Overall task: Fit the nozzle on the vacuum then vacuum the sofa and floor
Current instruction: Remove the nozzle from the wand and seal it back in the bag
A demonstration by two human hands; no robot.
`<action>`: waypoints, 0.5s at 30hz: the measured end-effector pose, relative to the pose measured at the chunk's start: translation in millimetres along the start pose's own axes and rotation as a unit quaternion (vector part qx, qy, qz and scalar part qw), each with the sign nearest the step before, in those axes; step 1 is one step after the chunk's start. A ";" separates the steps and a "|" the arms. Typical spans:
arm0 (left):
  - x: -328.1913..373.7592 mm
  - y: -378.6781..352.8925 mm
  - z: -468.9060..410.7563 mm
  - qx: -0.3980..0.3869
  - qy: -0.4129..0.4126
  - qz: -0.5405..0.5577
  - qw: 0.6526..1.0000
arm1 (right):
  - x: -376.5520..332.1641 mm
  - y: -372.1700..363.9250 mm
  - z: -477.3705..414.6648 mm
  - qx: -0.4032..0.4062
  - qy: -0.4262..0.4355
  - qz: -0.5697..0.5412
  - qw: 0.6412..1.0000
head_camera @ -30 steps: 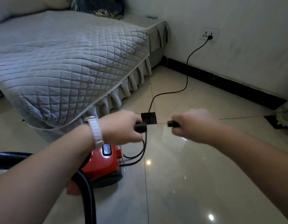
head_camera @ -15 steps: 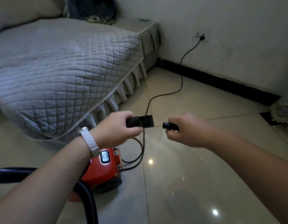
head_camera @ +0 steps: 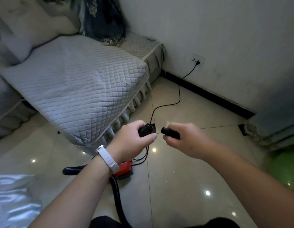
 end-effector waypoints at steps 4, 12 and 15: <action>89.0 55.9 39.4 0.015 -0.007 0.030 0.999 | -77.8 71.1 45.6 0.019 0.020 -0.023 0.999; 222.1 155.7 125.6 0.055 -0.023 0.079 0.995 | -210.1 175.3 128.4 0.053 0.042 -0.041 0.997; 253.3 183.0 155.6 0.061 -0.026 0.099 0.993 | -249.9 201.5 152.3 0.060 0.049 -0.032 0.996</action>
Point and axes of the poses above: each hand's wrist, its own z-axis away from the middle knuckle, its own y-axis out of the back of the hand, x = y × z, the point moved 8 cm from there along -z, towards the middle knuckle, and after that the axes turned 11 degrees about -x, right-handed, at the moved point
